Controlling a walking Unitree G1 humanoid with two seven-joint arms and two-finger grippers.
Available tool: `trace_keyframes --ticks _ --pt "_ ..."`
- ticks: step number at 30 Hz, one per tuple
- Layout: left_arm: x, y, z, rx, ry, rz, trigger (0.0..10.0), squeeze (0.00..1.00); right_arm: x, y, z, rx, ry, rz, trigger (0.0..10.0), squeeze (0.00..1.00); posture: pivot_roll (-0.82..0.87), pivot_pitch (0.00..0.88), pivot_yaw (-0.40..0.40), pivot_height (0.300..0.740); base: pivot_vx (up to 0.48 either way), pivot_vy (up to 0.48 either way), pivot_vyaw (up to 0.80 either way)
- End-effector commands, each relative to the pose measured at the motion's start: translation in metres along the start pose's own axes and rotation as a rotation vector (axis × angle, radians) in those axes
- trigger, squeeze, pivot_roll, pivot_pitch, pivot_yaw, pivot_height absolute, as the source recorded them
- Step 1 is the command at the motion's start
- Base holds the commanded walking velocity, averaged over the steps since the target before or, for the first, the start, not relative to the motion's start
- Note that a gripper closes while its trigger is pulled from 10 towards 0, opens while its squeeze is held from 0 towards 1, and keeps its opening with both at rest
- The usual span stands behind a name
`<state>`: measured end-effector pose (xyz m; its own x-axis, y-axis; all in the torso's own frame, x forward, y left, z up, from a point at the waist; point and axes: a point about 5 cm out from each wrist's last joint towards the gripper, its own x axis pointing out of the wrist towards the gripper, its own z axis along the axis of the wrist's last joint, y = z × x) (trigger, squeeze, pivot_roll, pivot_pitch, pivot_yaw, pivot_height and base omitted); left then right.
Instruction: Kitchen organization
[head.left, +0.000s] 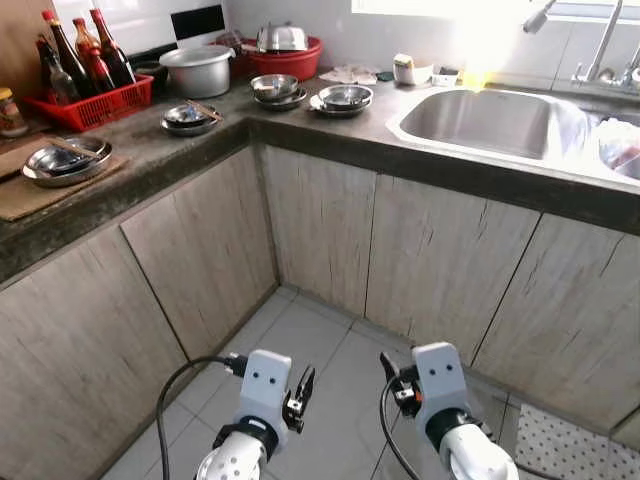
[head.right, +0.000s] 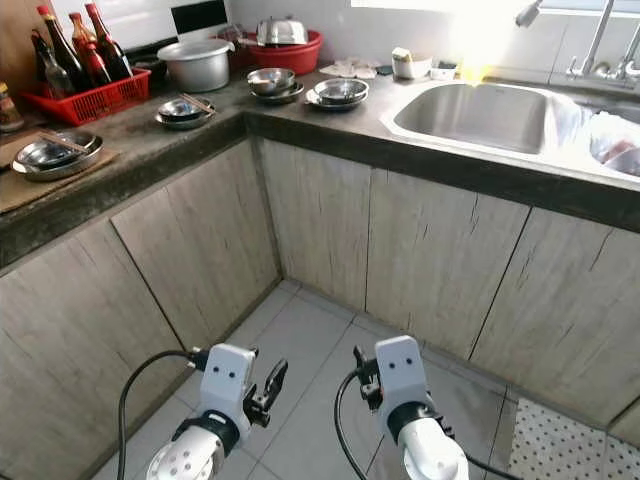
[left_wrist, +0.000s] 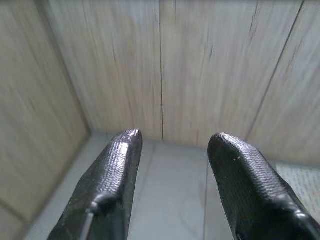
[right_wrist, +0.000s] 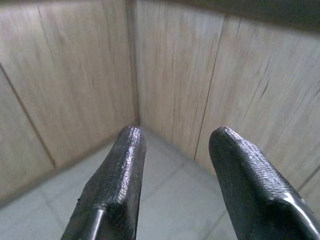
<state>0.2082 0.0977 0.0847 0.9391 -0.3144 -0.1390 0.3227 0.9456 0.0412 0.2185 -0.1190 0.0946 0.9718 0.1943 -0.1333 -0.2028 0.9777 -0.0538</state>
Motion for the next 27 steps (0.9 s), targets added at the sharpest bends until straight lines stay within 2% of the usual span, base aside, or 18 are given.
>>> trace_keyframes --ticks 1,4,9,12,18,27 --pt "-0.002 0.001 0.009 0.012 -0.055 0.013 10.0 0.0 -0.002 -0.002 0.008 0.01 -0.056 -0.012 10.0 0.0 0.07 0.0 0.007 0.74 0.0 0.0 0.0" --pt "-0.002 0.002 0.007 -0.003 -0.043 0.022 10.0 0.0 -0.003 -0.004 0.009 -0.017 -0.058 -0.025 10.0 0.0 0.07 0.0 0.005 0.74 0.0 0.0 0.0" --pt "-0.002 0.003 0.007 -0.009 -0.048 0.033 10.0 0.0 -0.001 -0.002 0.014 0.024 -0.083 -0.011 10.0 0.0 0.07 0.0 0.004 0.74 0.0 0.0 0.0" --pt "-0.001 0.005 0.006 -0.031 -0.051 0.051 10.0 0.0 0.007 -0.005 0.015 0.033 -0.089 -0.007 10.0 0.0 0.07 0.0 0.009 0.74 0.0 0.0 0.0" --pt "0.0 0.004 0.007 -0.003 -0.055 0.048 10.0 0.0 0.012 -0.01 0.022 0.037 -0.116 -0.017 10.0 0.0 0.08 0.0 0.005 0.74 0.0 0.0 0.0" --pt "0.0 0.003 0.005 -0.016 -0.046 0.039 10.0 0.0 0.005 0.001 0.019 0.042 -0.114 0.059 10.0 0.0 0.08 0.0 0.002 0.74 0.0 0.0 0.0"
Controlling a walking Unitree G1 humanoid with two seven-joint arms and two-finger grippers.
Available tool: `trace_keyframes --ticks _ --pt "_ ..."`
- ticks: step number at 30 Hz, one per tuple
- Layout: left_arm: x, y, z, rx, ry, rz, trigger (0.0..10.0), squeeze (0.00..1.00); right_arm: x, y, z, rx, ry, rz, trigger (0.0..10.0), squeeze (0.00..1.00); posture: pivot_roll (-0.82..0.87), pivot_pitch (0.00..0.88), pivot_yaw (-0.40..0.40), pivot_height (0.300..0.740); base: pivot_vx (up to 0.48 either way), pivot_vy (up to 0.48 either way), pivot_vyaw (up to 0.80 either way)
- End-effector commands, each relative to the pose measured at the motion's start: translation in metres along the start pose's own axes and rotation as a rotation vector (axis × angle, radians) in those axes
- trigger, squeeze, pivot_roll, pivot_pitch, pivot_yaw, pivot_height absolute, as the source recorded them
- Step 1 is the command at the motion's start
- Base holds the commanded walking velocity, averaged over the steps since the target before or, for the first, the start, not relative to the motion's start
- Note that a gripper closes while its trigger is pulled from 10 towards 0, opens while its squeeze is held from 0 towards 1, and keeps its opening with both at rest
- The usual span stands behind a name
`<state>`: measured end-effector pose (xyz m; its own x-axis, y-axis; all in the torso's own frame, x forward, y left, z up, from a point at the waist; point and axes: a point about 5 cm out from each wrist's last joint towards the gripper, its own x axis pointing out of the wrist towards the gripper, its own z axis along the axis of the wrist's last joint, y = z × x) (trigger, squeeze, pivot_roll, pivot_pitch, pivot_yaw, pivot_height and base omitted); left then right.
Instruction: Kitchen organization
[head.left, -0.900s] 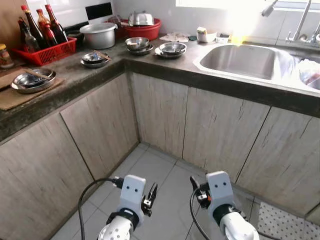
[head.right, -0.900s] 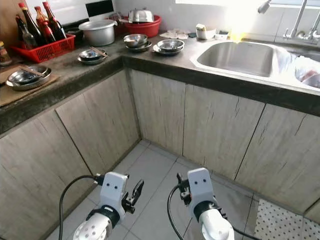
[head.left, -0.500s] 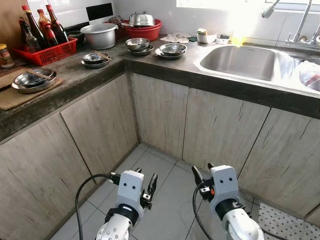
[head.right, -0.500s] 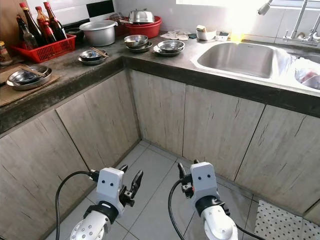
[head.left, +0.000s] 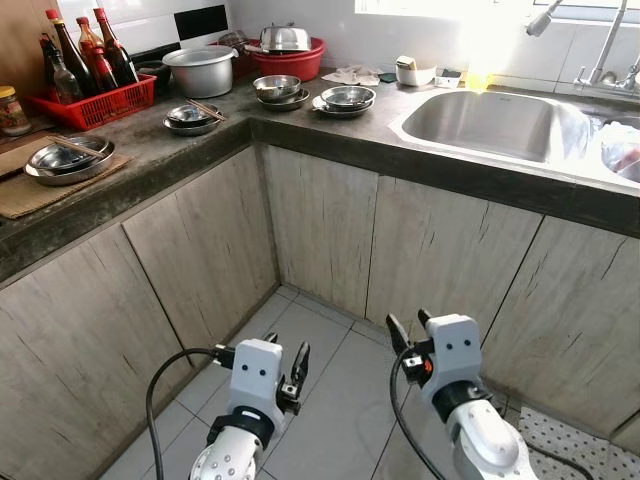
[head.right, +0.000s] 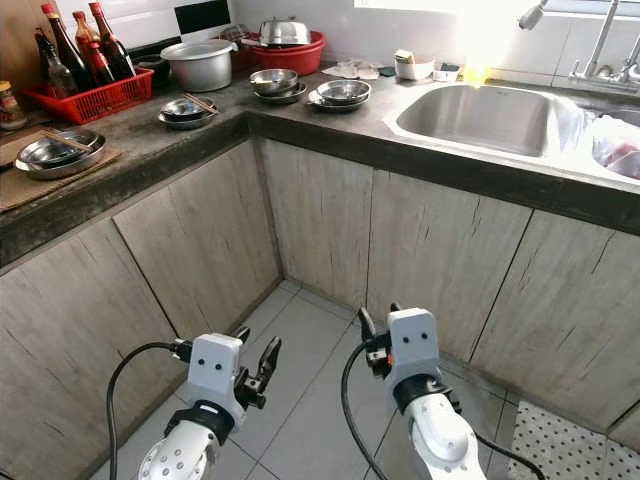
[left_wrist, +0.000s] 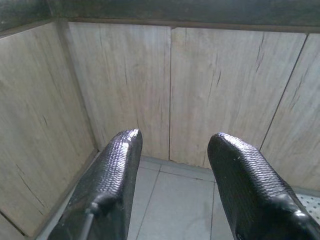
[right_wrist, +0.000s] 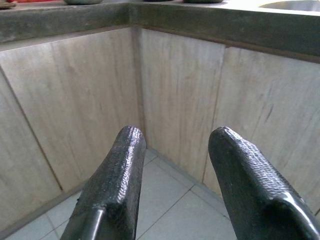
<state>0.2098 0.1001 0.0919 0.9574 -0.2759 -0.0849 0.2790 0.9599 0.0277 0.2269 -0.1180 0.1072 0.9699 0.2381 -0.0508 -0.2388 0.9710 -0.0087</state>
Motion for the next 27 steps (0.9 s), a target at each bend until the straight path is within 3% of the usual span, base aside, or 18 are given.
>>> trace_keyframes --ticks 1,10,15,27 --pt "0.0004 -0.0006 -0.002 0.003 0.007 -0.006 10.0 0.0 -0.0011 0.0031 0.0053 0.0 -0.029 0.02 10.0 0.0 0.08 0.0 0.002 0.74 0.0 0.0 0.0" --pt "0.0001 -0.0023 -0.0029 -0.006 0.013 -0.026 10.0 0.0 -0.0008 0.0023 0.0046 -0.026 -0.023 0.023 10.0 0.0 0.07 0.0 0.008 0.74 0.281 0.0 0.72" --pt "0.0006 -0.0033 -0.0034 -0.012 0.015 -0.028 10.0 0.0 0.0022 -0.0043 0.0045 -0.026 -0.02 -0.011 10.0 0.0 0.07 0.0 0.003 0.74 0.333 0.0 0.0" --pt "0.0016 -0.003 -0.0049 -0.022 0.02 -0.035 10.0 0.0 0.0059 0.0031 0.0075 -0.028 -0.035 0.031 10.0 0.0 0.08 0.0 -0.001 0.74 0.354 0.0 0.0"
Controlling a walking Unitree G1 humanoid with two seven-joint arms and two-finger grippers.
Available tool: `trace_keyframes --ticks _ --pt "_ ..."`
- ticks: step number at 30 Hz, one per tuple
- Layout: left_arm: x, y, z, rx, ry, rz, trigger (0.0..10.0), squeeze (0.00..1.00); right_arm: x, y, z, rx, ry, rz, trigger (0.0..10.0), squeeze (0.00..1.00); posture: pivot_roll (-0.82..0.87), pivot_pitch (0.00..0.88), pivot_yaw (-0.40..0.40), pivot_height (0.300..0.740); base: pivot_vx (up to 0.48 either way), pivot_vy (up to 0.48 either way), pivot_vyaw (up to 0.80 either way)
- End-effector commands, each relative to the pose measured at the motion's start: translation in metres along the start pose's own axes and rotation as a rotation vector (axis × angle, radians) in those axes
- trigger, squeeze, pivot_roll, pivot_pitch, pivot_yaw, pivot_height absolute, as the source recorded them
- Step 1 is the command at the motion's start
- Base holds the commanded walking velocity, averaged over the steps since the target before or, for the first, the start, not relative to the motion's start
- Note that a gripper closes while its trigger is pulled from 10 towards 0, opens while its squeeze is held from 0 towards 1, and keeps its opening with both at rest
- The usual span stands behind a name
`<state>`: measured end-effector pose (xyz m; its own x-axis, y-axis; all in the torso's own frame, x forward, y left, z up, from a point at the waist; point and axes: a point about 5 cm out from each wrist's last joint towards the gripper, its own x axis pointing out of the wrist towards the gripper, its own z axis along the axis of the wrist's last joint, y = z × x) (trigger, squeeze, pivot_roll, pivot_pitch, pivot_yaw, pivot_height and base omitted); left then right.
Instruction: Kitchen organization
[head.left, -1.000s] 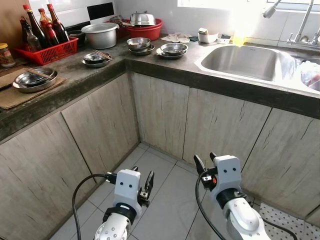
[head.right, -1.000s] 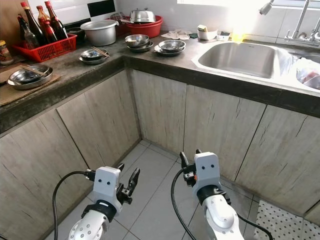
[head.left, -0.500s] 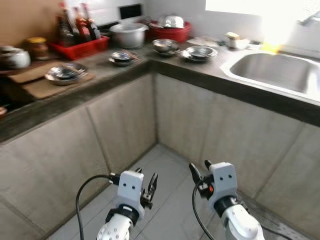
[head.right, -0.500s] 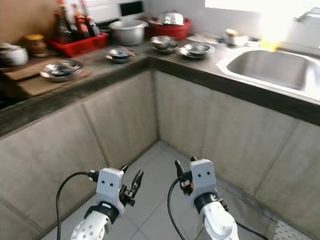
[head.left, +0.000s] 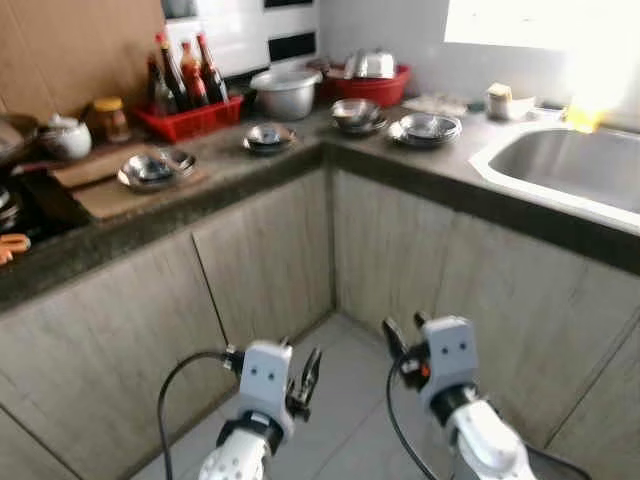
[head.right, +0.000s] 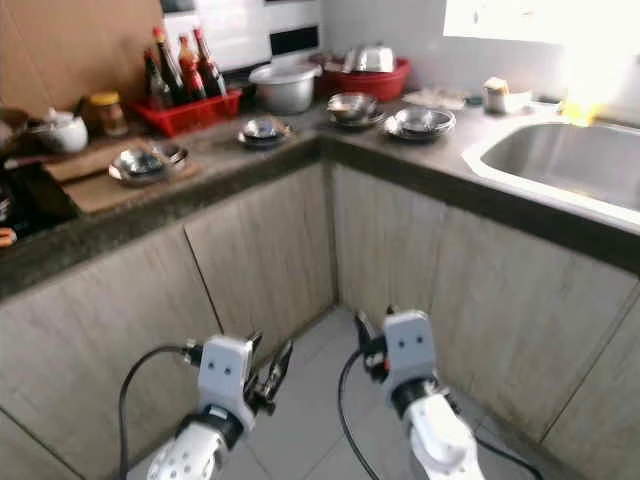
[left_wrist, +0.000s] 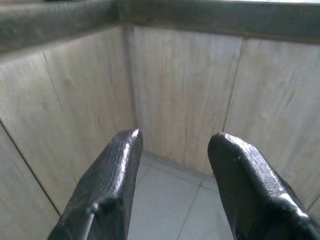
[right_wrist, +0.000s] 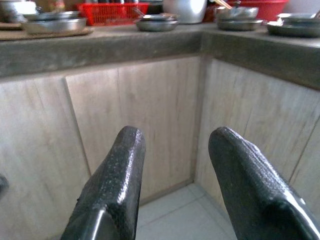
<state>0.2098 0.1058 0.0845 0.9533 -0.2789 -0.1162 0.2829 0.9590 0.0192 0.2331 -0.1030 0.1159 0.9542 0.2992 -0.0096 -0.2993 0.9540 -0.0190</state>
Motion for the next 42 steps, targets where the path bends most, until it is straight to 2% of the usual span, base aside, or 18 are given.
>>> trace_keyframes --ticks 1,14,22,33,36,42 --pt "0.002 -0.009 0.003 -0.013 -0.011 -0.031 10.0 0.0 -0.004 -0.01 -0.001 -0.02 0.005 -0.028 10.0 0.0 0.08 0.0 0.0 0.74 0.364 0.0 0.0" --pt "0.002 -0.008 0.002 -0.017 -0.009 -0.031 10.0 0.0 0.002 -0.008 -0.001 -0.007 0.001 -0.018 10.0 0.0 0.08 0.0 0.004 0.74 0.404 0.0 0.69" --pt "0.002 -0.008 0.003 -0.016 -0.011 -0.031 10.0 0.0 0.005 -0.016 0.0 0.0 0.001 -0.061 10.0 0.0 0.08 0.0 0.002 0.74 0.48 0.0 0.0" --pt "0.002 -0.007 0.003 -0.019 -0.01 -0.031 10.0 0.0 0.007 -0.011 -0.001 0.013 0.004 -0.048 10.0 0.0 0.08 0.0 0.005 0.74 0.462 0.0 0.0" --pt "0.002 -0.007 0.003 -0.019 -0.009 -0.032 10.0 0.0 0.007 -0.01 0.0 -0.012 -0.003 -0.026 10.0 0.0 0.08 0.0 0.006 0.74 0.48 0.0 0.0" --pt "0.002 -0.007 0.003 -0.018 -0.008 -0.034 10.0 0.0 0.008 -0.01 0.0 -0.017 0.003 -0.031 10.0 0.0 0.08 0.0 0.003 0.74 0.423 0.0 0.8"
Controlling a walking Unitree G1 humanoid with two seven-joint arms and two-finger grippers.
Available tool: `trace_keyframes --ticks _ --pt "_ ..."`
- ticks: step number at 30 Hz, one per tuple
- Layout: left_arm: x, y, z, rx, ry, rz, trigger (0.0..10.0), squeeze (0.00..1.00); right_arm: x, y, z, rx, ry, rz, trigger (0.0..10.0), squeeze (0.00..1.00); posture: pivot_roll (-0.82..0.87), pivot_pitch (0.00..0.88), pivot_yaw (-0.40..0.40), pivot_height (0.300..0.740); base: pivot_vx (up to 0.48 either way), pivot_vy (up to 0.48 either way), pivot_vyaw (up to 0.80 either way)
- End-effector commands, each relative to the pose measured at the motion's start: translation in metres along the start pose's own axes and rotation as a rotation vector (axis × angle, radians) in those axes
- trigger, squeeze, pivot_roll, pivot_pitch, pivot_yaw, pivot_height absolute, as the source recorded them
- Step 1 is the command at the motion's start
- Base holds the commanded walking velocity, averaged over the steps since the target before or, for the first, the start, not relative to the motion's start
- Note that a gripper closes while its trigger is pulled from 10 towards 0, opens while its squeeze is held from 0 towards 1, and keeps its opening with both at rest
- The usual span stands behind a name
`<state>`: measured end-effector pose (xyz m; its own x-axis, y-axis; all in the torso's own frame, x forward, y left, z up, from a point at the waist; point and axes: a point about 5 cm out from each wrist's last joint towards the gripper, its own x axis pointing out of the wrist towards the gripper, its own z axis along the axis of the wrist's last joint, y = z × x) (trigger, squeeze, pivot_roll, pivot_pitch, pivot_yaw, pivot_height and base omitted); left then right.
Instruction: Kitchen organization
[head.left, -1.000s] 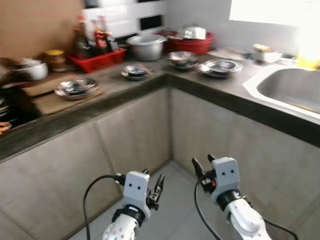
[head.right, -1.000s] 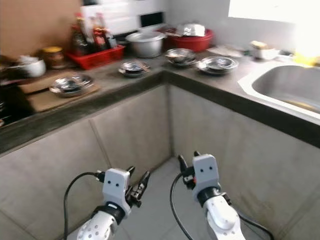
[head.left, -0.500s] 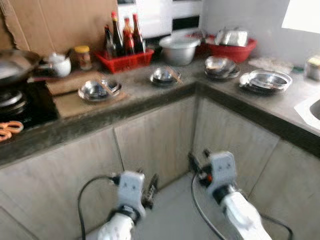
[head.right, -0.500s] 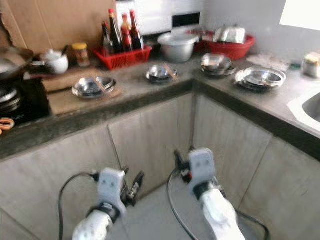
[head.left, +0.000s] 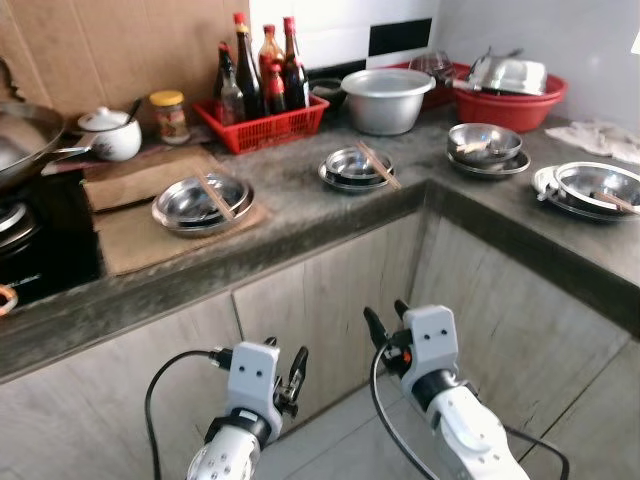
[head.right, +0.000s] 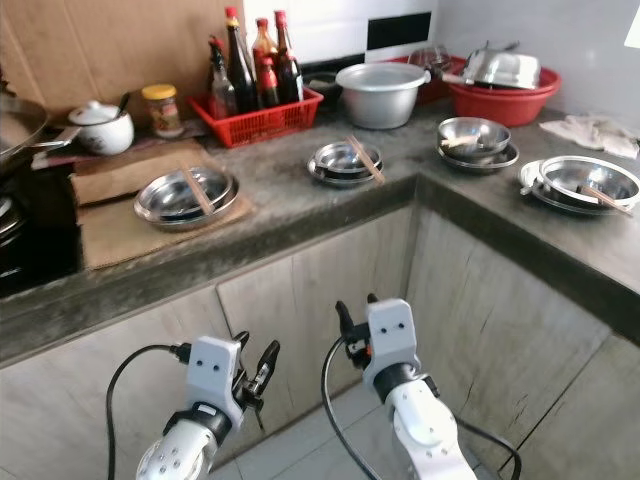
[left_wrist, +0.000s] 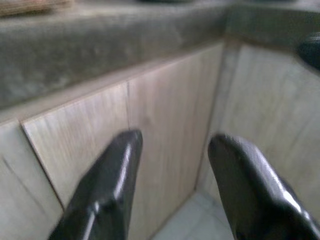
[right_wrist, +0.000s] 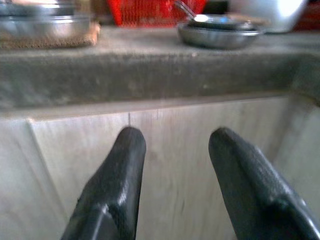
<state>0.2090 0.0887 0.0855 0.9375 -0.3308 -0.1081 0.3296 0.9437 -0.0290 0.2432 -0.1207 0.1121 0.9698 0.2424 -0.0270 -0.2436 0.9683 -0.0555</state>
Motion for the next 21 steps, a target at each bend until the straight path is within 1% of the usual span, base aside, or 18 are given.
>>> trace_keyframes --ticks 1,5,11,16,17,18,19,20,21 --pt "-0.002 0.008 0.002 0.028 0.003 0.014 10.0 0.0 0.004 0.009 0.004 0.018 -0.017 0.027 10.0 0.0 0.08 0.0 0.003 0.74 0.0 0.0 0.8" --pt "-0.001 0.008 0.0 0.042 0.018 0.012 10.0 0.0 0.005 0.009 0.005 0.016 -0.018 0.028 10.0 0.0 0.09 0.0 0.002 0.74 0.0 0.0 0.8" --pt "-0.001 0.009 0.001 0.026 0.016 0.023 10.0 0.0 0.009 0.006 0.008 0.018 -0.03 0.024 10.0 0.0 0.09 0.0 0.0 0.74 0.0 0.0 0.8" --pt "-0.001 0.009 0.001 0.021 0.016 0.028 10.0 0.0 0.015 0.002 0.012 0.023 -0.048 0.007 10.0 0.0 0.09 0.0 0.0 0.74 0.0 0.0 0.0" --pt "-0.001 0.01 0.001 0.018 0.016 0.032 10.0 0.0 0.017 0.0 0.013 0.018 -0.053 0.003 10.0 0.97 0.09 0.0 0.0 0.74 0.0 0.0 0.0" --pt "-0.001 0.011 0.001 0.016 0.016 0.035 10.0 0.0 0.018 -0.001 0.013 0.014 -0.055 0.002 10.0 0.97 0.09 0.0 0.0 0.74 0.0 0.0 0.0" --pt "-0.001 0.011 0.001 0.015 0.015 0.036 10.0 0.0 0.019 -0.002 0.013 0.011 -0.056 0.004 10.0 1.0 0.09 0.0 0.001 0.74 0.0 0.0 0.0" --pt "0.0 0.011 0.002 0.014 0.014 0.04 10.0 0.0 0.022 -0.002 0.015 -0.015 -0.065 0.014 10.0 1.0 0.09 0.0 0.001 0.74 0.0 0.0 0.0" --pt "0.0 0.011 0.003 0.014 0.01 0.042 10.0 0.0 0.025 -0.001 0.018 -0.019 -0.081 0.03 10.0 1.0 0.09 0.0 0.004 0.74 0.0 0.0 0.0"
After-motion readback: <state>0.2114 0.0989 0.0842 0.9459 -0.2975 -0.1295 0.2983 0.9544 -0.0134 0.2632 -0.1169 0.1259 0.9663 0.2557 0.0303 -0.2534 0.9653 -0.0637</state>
